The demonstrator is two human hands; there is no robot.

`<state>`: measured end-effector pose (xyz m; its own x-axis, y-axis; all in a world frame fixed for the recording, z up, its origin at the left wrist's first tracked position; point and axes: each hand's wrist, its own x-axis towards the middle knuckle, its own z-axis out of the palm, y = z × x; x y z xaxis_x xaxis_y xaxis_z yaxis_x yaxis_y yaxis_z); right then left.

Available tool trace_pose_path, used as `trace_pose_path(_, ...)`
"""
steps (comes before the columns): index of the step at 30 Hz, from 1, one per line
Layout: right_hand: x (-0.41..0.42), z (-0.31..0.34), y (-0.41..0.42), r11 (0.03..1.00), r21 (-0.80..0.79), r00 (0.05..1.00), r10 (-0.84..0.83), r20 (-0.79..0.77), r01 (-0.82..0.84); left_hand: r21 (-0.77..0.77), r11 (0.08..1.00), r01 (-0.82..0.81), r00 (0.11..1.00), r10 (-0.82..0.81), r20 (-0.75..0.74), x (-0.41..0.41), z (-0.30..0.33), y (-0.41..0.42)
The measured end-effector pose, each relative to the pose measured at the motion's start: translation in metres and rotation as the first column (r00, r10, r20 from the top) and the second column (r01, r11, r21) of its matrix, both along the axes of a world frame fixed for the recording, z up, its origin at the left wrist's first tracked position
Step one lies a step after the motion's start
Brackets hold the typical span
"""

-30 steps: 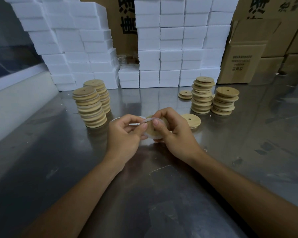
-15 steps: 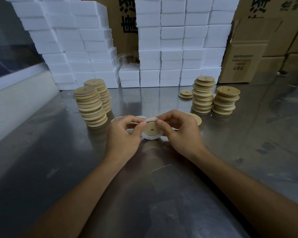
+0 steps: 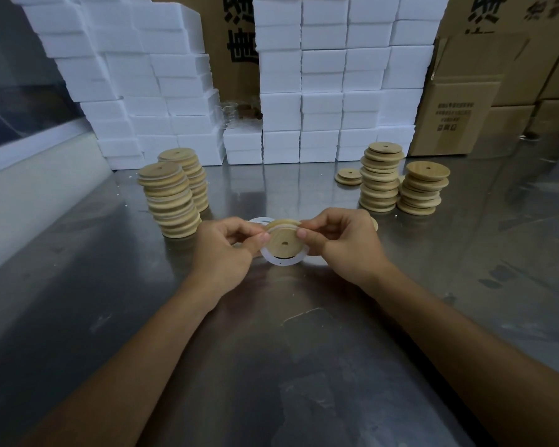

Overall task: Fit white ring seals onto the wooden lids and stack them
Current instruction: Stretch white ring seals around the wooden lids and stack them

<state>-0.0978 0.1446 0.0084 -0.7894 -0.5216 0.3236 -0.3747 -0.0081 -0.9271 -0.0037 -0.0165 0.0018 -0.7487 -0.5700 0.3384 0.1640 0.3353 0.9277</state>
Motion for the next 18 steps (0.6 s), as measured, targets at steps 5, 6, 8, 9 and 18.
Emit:
trace_pose_path(5,-0.0001,-0.0008,0.0012,1.0,-0.002,1.0,0.004,0.007,-0.004,-0.091,0.995,-0.029,1.0,0.029,0.004,0.0008,-0.0004,0.0007)
trace_pose_path(6,-0.0001,-0.001,0.0013,1.0,-0.01,1.0,0.006,0.014,-0.006,-0.127,0.991,-0.037,0.999,0.038,0.003,0.0012,-0.0013,0.0008)
trace_pose_path(8,0.0,-0.0014,0.0014,0.999,-0.036,0.999,0.015,0.044,-0.013,-0.216,0.975,-0.057,0.998,0.057,-0.003,0.0016,-0.0034,0.0004)
trace_pose_path(9,0.0,-0.0012,0.0017,0.999,-0.047,0.998,0.024,0.058,-0.022,-0.244,0.968,-0.065,0.998,0.066,-0.005,0.0014,-0.0044,-0.0001)
trace_pose_path(18,0.0023,-0.0008,0.0007,1.0,-0.012,0.999,0.016,-0.031,-0.017,-0.488,0.872,-0.031,0.999,0.014,-0.039,0.0066,-0.004,0.0004)
